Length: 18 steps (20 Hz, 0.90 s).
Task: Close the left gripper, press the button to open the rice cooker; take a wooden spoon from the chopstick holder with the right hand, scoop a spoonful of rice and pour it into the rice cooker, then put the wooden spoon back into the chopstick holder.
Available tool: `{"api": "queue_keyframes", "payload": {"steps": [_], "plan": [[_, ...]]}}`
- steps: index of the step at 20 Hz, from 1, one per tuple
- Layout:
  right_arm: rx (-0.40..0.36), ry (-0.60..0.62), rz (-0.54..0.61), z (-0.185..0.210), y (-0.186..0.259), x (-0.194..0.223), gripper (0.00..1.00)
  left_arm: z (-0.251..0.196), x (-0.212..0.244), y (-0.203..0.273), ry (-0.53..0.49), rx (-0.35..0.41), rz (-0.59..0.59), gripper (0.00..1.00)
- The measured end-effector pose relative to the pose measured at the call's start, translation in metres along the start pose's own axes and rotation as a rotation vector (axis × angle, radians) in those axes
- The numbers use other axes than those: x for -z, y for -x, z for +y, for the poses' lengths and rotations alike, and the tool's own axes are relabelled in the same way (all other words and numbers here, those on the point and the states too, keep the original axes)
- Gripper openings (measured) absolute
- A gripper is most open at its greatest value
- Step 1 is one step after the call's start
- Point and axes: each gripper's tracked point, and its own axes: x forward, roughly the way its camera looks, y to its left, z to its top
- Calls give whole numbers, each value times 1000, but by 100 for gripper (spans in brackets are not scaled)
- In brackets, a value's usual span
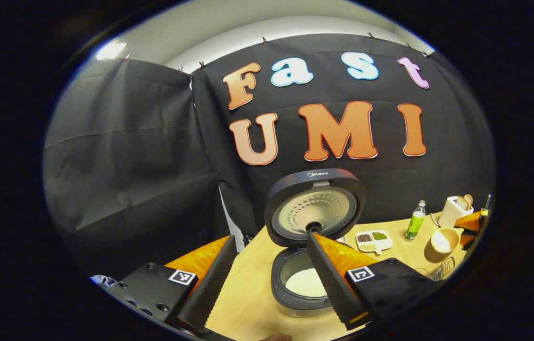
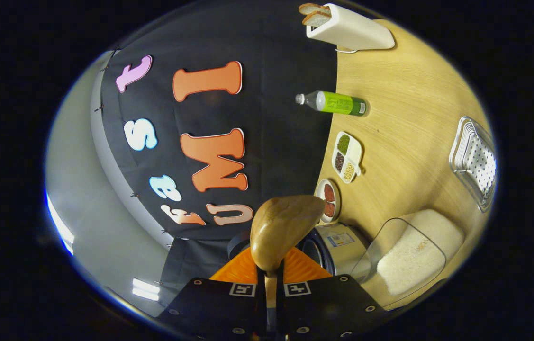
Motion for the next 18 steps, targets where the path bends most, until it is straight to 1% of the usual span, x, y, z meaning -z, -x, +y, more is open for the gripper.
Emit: {"api": "queue_keyframes", "payload": {"steps": [5, 10, 11, 12, 13, 16, 18], "plan": [[9, 31, 55, 25, -33, 23, 7, 27, 3, 14, 1, -45, -17, 100], [22, 110, 108, 47, -75, 41, 7, 41, 1, 28, 11, -60, -52, 100], [22, 123, 119, 53, -84, 50, 7, 42, -1, 30, 7, -59, -63, 93], [22, 137, 132, 56, -93, 56, 7, 44, -3, 32, 3, -62, -72, 93], [19, 145, 141, 59, -103, 62, 7, 47, -3, 33, -2, -64, -76, 100], [16, 169, 169, 69, -123, 80, 7, 58, 0, 33, -5, -79, -74, 100], [54, 227, 179, 62, -137, 88, 8, 67, 4, 36, -9, -97, -66, 100]]}}
